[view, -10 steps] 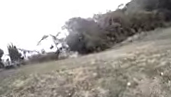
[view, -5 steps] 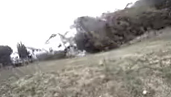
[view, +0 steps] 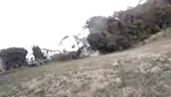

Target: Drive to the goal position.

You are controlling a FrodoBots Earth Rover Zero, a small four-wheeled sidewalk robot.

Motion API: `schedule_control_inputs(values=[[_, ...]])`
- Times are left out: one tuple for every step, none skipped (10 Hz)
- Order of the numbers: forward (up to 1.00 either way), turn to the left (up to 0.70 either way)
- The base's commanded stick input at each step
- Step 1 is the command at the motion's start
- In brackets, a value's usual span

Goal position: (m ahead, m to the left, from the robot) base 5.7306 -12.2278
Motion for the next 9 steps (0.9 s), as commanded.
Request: schedule_control_inputs(values=[[0.5, 0.04], [0.5, 0.04], [0.5, 0.04], [0.5, 0.04], [0.5, 0.04], [0.5, 0.04], [0.5, 0.03], [0.5, 0.03], [0.5, 0.03]])
